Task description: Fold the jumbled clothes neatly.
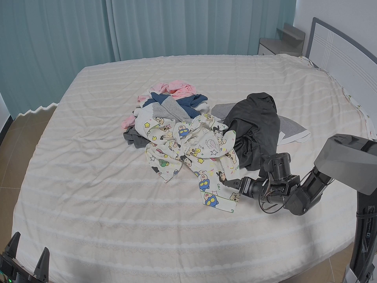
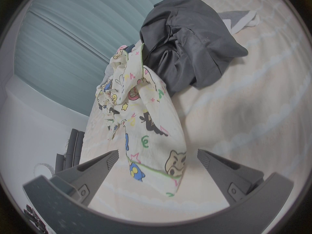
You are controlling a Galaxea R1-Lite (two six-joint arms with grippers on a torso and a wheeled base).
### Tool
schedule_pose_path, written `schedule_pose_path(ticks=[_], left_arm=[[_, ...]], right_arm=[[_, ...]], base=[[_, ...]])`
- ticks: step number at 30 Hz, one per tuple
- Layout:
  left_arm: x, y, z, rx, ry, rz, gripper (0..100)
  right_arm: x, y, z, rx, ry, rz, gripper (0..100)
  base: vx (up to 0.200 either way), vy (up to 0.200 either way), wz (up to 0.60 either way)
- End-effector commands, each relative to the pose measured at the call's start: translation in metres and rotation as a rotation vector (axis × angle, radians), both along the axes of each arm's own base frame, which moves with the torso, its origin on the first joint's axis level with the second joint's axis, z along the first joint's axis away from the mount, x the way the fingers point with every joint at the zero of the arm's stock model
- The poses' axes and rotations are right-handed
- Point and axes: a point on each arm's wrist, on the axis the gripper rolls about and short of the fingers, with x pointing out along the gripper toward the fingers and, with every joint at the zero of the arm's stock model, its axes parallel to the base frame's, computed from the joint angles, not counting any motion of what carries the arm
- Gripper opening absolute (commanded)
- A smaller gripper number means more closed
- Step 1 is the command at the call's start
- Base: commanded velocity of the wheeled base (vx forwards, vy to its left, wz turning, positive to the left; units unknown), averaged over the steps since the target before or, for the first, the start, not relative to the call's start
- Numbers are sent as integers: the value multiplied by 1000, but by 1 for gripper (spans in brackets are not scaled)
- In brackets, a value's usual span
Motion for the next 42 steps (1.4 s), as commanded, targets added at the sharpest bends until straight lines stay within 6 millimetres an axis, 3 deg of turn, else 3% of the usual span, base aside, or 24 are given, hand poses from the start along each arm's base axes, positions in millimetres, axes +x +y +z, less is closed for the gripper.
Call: schedule_pose_path(ticks=[1, 5, 12, 19, 20, 28, 33, 34, 35, 42], left_arm=[[0, 0, -5, 0, 0, 2, 100], [0, 0, -5, 4, 0, 8, 100], [0, 0, -5, 4, 0, 9, 100], [0, 0, -5, 4, 0, 9, 100], [0, 0, -5, 3, 0, 11, 100], [0, 0, -5, 4, -2, 9, 100], [0, 0, -5, 12, -2, 8, 100], [0, 0, -5, 12, -2, 8, 100], [0, 0, -5, 12, -3, 8, 100], [0, 0, -5, 24, -4, 5, 100]], right_arm=[[15, 3, -14, -21, -14, 4, 100], [37, 10, -22, -38, -66, -7, 100], [52, 32, -37, -47, -76, 33, 100], [65, 50, -37, -54, -114, 23, 100], [64, 51, -38, -57, -107, 27, 0], [57, 51, -30, -64, -95, 23, 0], [31, 52, 19, -12, -130, 18, 0], [31, 52, 19, -12, -130, 18, 0], [17, 49, 39, 26, -153, 15, 0], [-32, 26, 84, 87, -244, 30, 0]], base=[[0, 0, 0], [0, 0, 0], [0, 0, 0], [0, 0, 0], [0, 0, 0], [0, 0, 0], [0, 0, 0], [0, 0, 0], [0, 0, 0], [0, 0, 0]])
